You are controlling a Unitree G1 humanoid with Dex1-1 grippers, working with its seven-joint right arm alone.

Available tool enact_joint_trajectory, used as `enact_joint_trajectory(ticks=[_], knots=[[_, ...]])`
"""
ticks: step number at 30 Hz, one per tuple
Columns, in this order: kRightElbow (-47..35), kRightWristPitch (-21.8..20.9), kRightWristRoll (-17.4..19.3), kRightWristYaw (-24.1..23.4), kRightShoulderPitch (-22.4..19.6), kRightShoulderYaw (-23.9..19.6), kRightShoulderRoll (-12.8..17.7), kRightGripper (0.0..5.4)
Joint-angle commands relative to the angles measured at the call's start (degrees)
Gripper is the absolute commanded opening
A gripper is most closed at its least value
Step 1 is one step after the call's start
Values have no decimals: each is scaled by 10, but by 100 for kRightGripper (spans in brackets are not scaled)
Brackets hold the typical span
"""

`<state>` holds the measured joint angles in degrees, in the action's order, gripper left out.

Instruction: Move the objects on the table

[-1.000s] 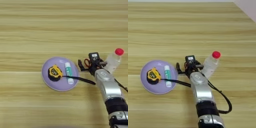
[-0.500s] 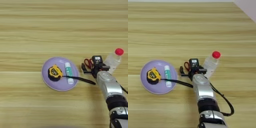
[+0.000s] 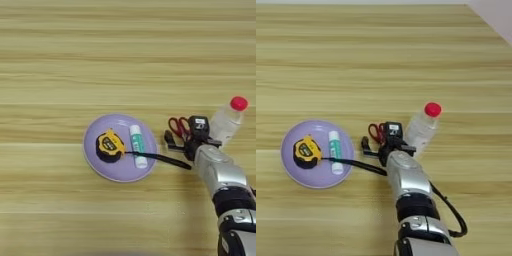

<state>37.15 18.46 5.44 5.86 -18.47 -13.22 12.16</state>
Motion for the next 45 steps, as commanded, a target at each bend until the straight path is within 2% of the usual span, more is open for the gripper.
enact_joint_trajectory(ticks=[1,17,25,45], knots=[[3,6,24,4,-57,-17,12,537],[108,8,45,13,-104,-37,25,537],[122,40,78,48,-113,-47,13,537],[106,79,95,64,-107,-48,3,537]])
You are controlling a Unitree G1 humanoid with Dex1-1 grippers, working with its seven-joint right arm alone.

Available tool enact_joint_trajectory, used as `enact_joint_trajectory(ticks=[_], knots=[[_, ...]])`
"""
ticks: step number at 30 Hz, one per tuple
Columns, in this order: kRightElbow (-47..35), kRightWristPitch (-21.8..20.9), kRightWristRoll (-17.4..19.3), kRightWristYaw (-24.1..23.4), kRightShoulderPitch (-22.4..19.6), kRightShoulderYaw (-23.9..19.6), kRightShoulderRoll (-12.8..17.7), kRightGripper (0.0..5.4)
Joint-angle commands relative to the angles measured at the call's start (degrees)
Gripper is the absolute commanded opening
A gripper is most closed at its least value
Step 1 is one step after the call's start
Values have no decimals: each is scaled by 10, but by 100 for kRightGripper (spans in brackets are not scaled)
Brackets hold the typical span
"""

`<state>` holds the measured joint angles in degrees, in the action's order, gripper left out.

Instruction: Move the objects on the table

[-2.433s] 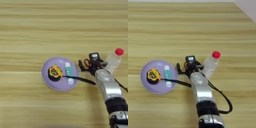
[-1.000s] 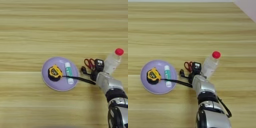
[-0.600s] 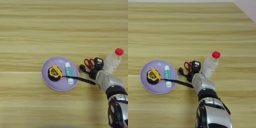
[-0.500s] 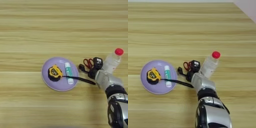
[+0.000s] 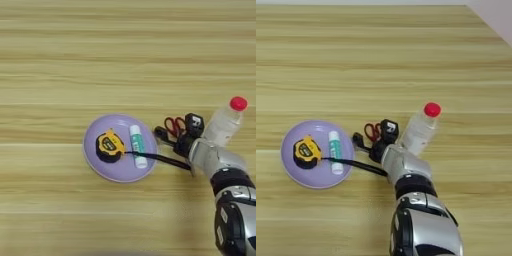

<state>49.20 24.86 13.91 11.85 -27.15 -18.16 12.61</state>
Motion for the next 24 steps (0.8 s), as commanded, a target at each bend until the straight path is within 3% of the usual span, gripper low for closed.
enact_joint_trajectory(ticks=[1,16,24], knots=[[-15,16,11,5,-20,2,-2,537],[-23,28,19,7,-18,1,-4,537],[-67,-9,-3,14,-3,26,-3,537]])
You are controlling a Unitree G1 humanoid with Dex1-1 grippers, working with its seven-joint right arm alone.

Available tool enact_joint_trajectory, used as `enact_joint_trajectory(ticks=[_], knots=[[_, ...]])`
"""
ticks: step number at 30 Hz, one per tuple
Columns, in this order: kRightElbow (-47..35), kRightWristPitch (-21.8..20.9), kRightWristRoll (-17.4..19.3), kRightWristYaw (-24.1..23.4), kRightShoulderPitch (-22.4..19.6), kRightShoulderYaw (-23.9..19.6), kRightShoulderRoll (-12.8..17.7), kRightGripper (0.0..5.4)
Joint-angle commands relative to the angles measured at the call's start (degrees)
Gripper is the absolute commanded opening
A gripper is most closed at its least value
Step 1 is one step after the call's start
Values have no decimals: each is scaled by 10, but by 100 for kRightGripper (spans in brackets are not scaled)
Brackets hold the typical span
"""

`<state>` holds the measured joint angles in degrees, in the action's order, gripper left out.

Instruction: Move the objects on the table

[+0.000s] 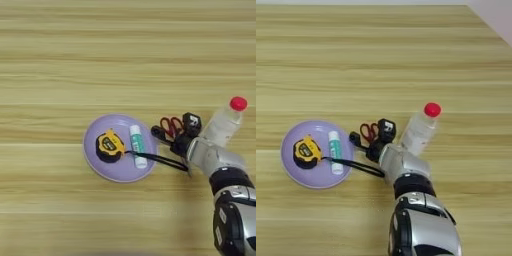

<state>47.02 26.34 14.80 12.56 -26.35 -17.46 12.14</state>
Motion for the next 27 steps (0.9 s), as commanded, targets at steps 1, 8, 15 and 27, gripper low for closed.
enact_joint_trajectory(ticks=[1,8,15,27], knots=[[-59,-31,-17,9,-5,28,3,537],[-142,-50,-35,2,30,55,-2,537],[-204,-69,-50,-12,52,66,-5,537],[-285,-57,-56,1,87,98,-16,537]])
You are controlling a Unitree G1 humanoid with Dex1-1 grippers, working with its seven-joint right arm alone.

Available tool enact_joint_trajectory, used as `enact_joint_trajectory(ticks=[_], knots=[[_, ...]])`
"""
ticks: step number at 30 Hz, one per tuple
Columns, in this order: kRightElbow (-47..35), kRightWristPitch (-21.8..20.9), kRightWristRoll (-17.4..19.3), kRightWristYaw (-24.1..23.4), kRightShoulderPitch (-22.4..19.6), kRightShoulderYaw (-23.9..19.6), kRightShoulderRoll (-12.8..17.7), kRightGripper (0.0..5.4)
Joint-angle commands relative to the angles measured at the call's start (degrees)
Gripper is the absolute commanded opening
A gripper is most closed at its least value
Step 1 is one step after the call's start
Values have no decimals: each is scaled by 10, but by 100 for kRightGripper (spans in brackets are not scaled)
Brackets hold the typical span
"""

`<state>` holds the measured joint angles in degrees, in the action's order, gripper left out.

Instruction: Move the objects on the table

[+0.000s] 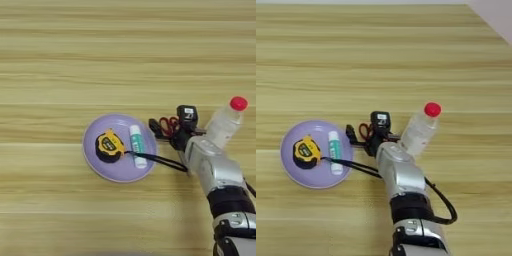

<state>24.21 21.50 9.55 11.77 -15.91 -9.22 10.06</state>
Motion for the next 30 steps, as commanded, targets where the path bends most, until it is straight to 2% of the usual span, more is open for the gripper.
enact_joint_trajectory(ticks=[1,13,17,22,30], knots=[[-65,-5,-4,12,-13,21,3,537],[-117,-4,-51,43,32,101,3,537],[-111,-26,-97,36,41,136,16,537],[-93,-39,-121,29,40,143,19,537],[-81,-38,-118,36,37,138,11,537]])
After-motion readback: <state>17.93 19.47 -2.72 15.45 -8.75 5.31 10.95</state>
